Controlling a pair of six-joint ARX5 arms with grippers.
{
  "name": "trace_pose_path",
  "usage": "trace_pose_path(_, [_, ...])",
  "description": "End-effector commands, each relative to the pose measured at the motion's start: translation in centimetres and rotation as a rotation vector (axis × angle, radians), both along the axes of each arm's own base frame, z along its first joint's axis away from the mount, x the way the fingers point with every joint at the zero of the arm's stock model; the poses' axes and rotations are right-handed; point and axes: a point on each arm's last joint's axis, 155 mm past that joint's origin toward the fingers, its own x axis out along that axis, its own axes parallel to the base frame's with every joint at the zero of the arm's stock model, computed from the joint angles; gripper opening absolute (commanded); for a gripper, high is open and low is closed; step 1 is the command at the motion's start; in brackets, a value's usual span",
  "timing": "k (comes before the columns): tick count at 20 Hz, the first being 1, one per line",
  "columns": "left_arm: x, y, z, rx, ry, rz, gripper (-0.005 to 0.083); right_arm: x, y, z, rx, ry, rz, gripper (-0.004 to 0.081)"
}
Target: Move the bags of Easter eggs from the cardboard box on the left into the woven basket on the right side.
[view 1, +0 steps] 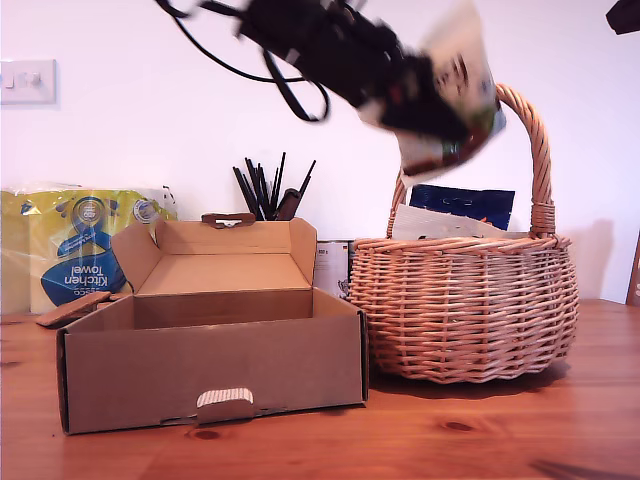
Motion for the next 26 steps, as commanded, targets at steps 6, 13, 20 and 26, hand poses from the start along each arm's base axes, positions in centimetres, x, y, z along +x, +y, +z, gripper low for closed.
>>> trace_pose_path(6, [3.3,0.9,-6.4,0.123,-0.042,0.067,0.0095,0.0,0.1,-0.5,-0.003,0.004,0.007,-0.0013])
trace_pose_path(13, [1.6,-0.3,-6.7,0.127,-0.025,0.019,0.0548,0.0,0.1,-0.5,-0.003,0.004,0.007,-0.0013])
trace_pose_path(20, [-0.2,1.8,-6.8,0.229,0.042,0.047,0.0549,0.0,0.1,-0.5,-0.003,0.004,0.007,-0.0013])
trace_pose_path(26, [-1.2,2.9,-1.5,0.171,0.022,0.074,0.0549,0.0,0.1,-0.5,-0.003,0.004,0.008,-0.0013])
